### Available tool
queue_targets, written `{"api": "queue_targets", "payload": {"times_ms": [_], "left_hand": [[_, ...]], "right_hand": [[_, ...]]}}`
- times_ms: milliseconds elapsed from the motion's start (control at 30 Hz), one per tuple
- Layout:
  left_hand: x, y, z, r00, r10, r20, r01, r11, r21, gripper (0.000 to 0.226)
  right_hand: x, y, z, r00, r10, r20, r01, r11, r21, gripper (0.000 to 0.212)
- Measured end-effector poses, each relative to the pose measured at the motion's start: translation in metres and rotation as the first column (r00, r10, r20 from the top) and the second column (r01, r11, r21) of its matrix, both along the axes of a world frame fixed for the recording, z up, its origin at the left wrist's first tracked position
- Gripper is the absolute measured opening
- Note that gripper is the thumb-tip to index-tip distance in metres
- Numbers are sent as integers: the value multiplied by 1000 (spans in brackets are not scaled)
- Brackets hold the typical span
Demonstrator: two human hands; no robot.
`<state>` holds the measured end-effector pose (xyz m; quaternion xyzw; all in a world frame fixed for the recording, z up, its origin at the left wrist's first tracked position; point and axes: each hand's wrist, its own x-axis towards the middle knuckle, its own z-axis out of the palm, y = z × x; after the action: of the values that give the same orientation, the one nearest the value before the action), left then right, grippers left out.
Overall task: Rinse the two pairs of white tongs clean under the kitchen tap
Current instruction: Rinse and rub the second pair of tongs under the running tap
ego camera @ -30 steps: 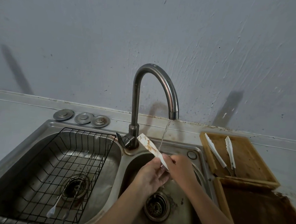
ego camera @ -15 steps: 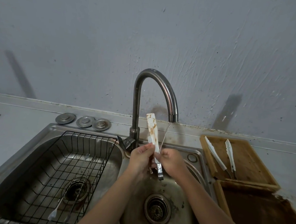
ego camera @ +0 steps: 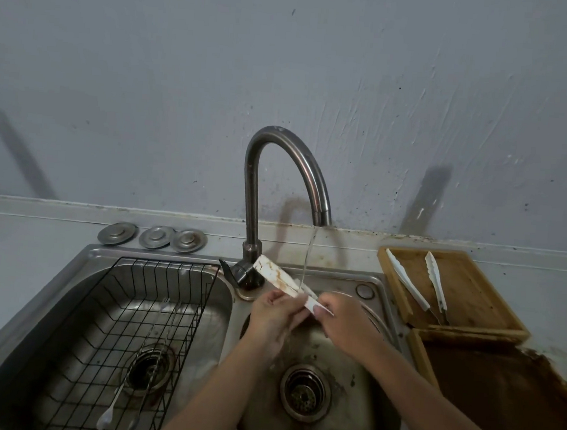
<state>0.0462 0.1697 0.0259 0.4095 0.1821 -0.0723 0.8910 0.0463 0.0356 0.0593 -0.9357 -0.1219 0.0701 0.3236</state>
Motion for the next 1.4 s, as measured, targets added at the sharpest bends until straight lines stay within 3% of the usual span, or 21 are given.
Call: {"api": "queue_targets", "payload": {"times_ms": [133, 333, 500, 667, 767, 833, 900, 1033, 1167, 1333, 1400], "left_hand": [[6, -8, -7, 982, 130, -135, -151, 976, -158, 24], [-3, -30, -9, 978, -33, -205, 13, 995, -103, 33], [8, -7, -12, 951, 79, -299, -176, 933, -313, 22], [1, -20, -16, 970, -22, -242, -13, 990, -139, 37], [3, -15, -14, 976, -6, -219, -48, 969, -244, 25], [4, -11, -13, 974, -13, -226, -61, 946, -317, 38], [3, -10, -13, 976, -60, -208, -2, 958, -288, 43], [-4, -6, -12, 981, -159, -108, 141, 978, -155, 24], [-6, 7, -11, 986, -155, -63, 154, 988, -25, 24], [-7, 16, -9, 973, -231, 1, 230, 969, 94, 27], [-5, 17, -3, 975, -218, 33, 213, 971, 112, 26]], "right_hand": [[-1, -11, 3, 1000, -19, -18, 16, 987, -160, 18], [-1, -20, 9, 998, 22, -54, -35, 966, -255, 23], [-5, -32, 13, 999, 22, -43, -34, 955, -295, 24], [-6, -37, 12, 998, 37, -46, -50, 946, -321, 27], [-7, -44, 15, 997, 49, -63, -65, 959, -276, 25], [-7, -49, 17, 997, 48, -62, -62, 965, -256, 24], [-7, -53, 18, 997, 41, -66, -56, 969, -242, 27], [-3, -66, 18, 992, 43, -118, -67, 976, -207, 29], [-4, -78, 10, 985, 83, -152, -112, 974, -196, 24], [-7, -83, 4, 993, 72, -96, -88, 981, -171, 27], [-9, -84, 0, 1000, 24, 8, -23, 994, -111, 22]]}}
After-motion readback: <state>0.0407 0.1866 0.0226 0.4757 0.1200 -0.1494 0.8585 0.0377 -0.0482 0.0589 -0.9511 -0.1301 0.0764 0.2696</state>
